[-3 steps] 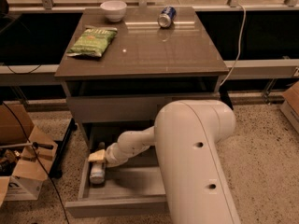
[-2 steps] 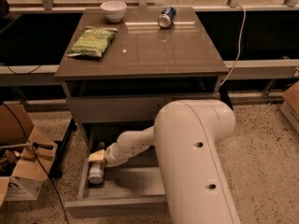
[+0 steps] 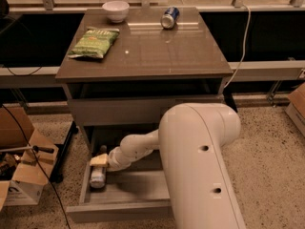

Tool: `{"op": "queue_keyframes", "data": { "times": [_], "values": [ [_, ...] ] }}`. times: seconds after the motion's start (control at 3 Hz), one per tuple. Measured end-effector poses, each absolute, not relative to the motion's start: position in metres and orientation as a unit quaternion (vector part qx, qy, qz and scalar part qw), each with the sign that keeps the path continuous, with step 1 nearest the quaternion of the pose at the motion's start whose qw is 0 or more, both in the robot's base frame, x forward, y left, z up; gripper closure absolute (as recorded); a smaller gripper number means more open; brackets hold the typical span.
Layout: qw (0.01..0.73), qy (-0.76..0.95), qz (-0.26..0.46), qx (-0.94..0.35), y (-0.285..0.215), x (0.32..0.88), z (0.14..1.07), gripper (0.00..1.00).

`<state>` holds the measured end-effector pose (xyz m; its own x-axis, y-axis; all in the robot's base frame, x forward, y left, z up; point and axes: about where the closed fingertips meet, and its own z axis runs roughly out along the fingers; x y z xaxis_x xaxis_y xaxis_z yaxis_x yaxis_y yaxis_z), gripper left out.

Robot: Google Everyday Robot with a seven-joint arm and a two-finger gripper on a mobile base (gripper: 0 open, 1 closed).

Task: Pick blue plastic bottle from middle drawer and place on counter

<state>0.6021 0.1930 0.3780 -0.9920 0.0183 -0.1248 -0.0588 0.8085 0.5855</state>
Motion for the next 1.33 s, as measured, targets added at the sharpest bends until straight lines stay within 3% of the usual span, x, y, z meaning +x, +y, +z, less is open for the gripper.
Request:
{"op": "queue_keyframes", "data": {
  "times": [0.67, 1.0, 1.33],
  "values": [
    [0.062, 0.949, 0.309, -0.011, 0.1913, 0.6017, 0.3780, 1.00],
    [0.062, 0.949, 0.309, -0.011, 0.1912, 0.6017, 0.3780, 0.82],
    [0.062, 0.949, 0.309, -0.011, 0.1912, 0.6017, 0.3780, 0.59]
  ]
}}
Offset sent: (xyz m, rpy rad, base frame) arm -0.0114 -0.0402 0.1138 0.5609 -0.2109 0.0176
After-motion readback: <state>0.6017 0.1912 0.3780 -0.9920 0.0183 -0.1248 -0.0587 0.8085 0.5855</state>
